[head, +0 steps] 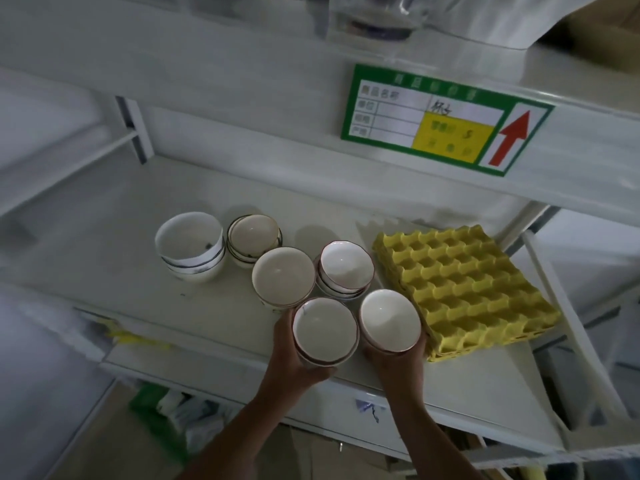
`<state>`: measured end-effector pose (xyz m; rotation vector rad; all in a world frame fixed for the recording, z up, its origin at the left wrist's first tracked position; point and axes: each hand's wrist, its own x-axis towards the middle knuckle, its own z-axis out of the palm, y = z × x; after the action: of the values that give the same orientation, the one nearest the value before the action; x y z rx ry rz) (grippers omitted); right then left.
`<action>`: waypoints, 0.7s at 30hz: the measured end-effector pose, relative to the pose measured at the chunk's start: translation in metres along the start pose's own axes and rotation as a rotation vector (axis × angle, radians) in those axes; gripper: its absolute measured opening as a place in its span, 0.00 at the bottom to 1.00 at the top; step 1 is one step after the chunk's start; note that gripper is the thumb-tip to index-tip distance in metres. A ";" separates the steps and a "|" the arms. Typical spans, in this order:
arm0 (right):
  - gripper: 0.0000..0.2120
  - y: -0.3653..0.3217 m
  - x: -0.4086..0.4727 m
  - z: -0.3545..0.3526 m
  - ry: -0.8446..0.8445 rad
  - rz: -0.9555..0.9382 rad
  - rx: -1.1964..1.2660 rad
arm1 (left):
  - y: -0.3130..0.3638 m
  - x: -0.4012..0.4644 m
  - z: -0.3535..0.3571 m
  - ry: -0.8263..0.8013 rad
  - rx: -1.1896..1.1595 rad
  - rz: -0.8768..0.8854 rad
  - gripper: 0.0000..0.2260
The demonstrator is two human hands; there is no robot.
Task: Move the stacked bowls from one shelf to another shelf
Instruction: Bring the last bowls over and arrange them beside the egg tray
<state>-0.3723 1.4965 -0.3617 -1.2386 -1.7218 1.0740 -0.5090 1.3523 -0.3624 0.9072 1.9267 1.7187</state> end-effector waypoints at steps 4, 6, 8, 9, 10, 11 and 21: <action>0.56 0.001 0.000 0.000 -0.020 0.031 0.025 | -0.002 0.003 -0.002 -0.013 0.028 -0.011 0.48; 0.55 0.003 0.000 -0.004 -0.053 0.033 0.022 | -0.004 0.003 -0.003 -0.018 0.039 -0.014 0.48; 0.55 0.003 -0.001 -0.008 -0.073 0.054 0.021 | -0.007 0.004 -0.004 -0.034 0.059 -0.028 0.49; 0.54 0.002 -0.003 -0.009 -0.077 0.072 0.023 | -0.009 0.005 -0.006 -0.044 0.079 -0.030 0.50; 0.54 0.001 -0.004 -0.009 -0.079 0.080 0.031 | -0.011 0.007 -0.007 -0.053 0.107 -0.027 0.50; 0.54 -0.001 -0.006 -0.008 -0.075 0.093 0.028 | -0.013 0.009 -0.009 -0.066 0.137 -0.035 0.51; 0.21 -0.002 -0.050 -0.003 -0.082 0.404 0.078 | -0.023 0.028 -0.065 -0.207 0.111 -0.412 0.32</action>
<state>-0.3578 1.4481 -0.3635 -1.5510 -1.5058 1.4281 -0.5771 1.3242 -0.3712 0.6380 1.9202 1.2441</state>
